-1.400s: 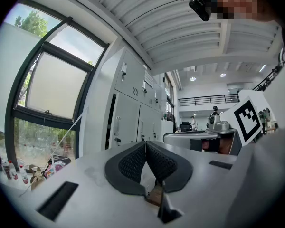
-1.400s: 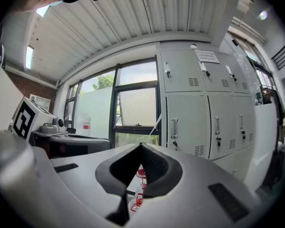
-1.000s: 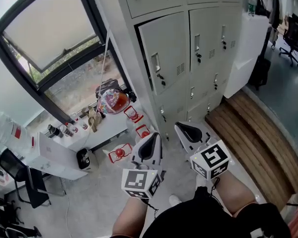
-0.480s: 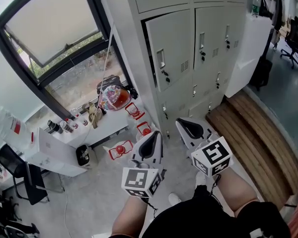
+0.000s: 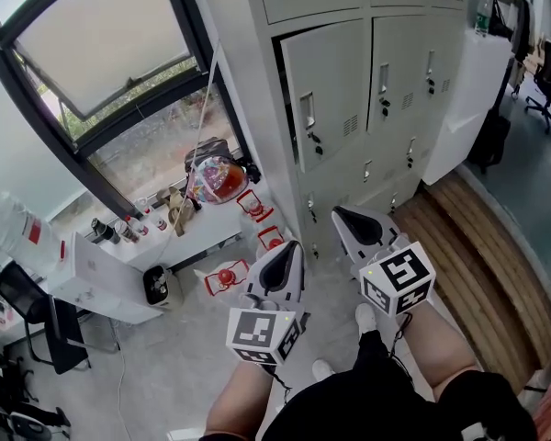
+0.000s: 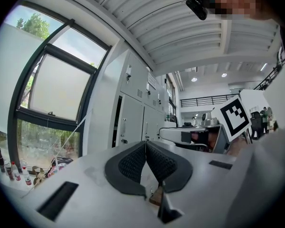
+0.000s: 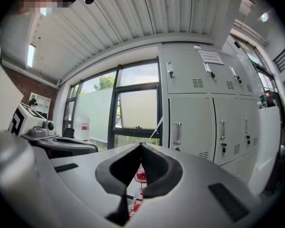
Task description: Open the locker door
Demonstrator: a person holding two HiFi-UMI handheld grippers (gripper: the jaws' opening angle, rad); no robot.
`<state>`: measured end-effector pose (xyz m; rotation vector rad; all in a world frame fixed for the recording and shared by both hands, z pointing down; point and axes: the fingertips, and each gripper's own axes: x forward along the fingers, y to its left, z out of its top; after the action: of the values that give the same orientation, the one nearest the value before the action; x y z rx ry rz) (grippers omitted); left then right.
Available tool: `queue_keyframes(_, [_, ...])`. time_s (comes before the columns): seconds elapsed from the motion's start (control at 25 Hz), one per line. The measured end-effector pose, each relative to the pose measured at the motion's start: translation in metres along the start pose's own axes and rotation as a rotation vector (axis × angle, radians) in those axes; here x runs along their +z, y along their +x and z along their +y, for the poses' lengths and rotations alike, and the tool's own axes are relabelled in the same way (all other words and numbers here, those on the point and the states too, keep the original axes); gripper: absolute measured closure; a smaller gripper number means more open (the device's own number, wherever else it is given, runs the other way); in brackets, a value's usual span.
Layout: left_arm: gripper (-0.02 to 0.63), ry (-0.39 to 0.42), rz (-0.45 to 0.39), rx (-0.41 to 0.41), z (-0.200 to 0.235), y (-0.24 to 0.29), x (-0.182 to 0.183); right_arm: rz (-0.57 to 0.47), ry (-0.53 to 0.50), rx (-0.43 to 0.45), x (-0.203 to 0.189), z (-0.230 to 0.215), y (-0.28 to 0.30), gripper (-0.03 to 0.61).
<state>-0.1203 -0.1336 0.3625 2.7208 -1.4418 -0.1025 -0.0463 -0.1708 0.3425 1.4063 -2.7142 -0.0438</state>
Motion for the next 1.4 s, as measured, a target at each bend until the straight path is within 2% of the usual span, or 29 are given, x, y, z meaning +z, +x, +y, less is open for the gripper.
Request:
queue_keyframes(0.24, [0.597, 0.003, 0.004, 0.037, 0.014, 0.021, 0.001, 0.004, 0.013, 0.028, 0.000, -0.023, 0.029, 0.525])
queue_keyframes(0.84, [0.597, 0.008, 0.008, 0.123, 0.044, 0.111, 0.003, 0.017, 0.033, 0.114, -0.002, -0.104, 0.124, 0.525])
queue_keyframes(1.2, [0.597, 0.005, 0.017, 0.169, 0.057, 0.144, -0.003, 0.032, 0.029, 0.143, -0.008, -0.128, 0.167, 0.525])
queue_keyframes(1.36, [0.597, 0.006, 0.019, 0.188, 0.061, 0.153, -0.005, 0.033, 0.021, 0.160, -0.010, -0.132, 0.181, 0.494])
queue_keyframes(1.4, [0.597, 0.006, 0.019, 0.194, 0.062, 0.154, -0.005, 0.032, 0.020, 0.160, -0.010, -0.133, 0.184, 0.470])
